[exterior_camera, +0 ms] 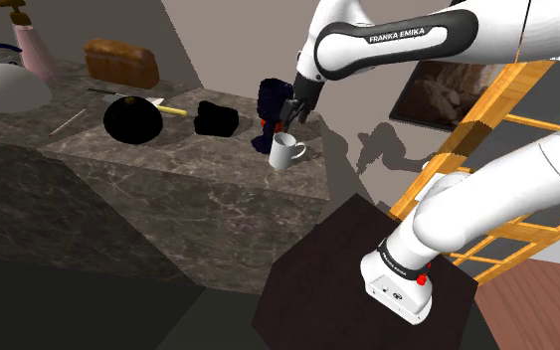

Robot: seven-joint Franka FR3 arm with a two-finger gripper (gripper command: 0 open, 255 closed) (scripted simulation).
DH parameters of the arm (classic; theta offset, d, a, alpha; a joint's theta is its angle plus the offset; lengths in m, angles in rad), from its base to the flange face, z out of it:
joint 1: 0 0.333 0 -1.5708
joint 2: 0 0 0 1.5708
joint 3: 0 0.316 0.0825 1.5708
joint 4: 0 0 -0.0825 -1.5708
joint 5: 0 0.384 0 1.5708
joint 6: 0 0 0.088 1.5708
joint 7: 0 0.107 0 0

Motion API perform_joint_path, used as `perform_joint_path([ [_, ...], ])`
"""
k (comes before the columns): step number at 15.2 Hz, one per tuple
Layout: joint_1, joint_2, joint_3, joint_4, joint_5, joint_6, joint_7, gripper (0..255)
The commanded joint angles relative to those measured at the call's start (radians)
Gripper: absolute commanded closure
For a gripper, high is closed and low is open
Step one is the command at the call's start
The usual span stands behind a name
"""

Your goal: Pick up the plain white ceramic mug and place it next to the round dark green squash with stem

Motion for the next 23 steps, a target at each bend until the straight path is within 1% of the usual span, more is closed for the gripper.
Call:
perform_joint_path([
  [1,-0.001,0.074,0.016,0.009,-0.016,0.054,0.019,0],
  [3,-0.003,0.148,0.027,0.024,-0.037,0.1,0.037,0],
  [11,-0.004,0.221,0.032,-0.019,-0.047,0.215,0.045,0],
  [19,-0.004,0.221,0.032,-0.019,-0.047,0.214,0.045,0],
  [20,-0.004,0.221,0.032,-0.019,-0.047,0.214,0.045,255],
  [23,-0.004,0.221,0.032,-0.019,-0.047,0.214,0.045,255],
])
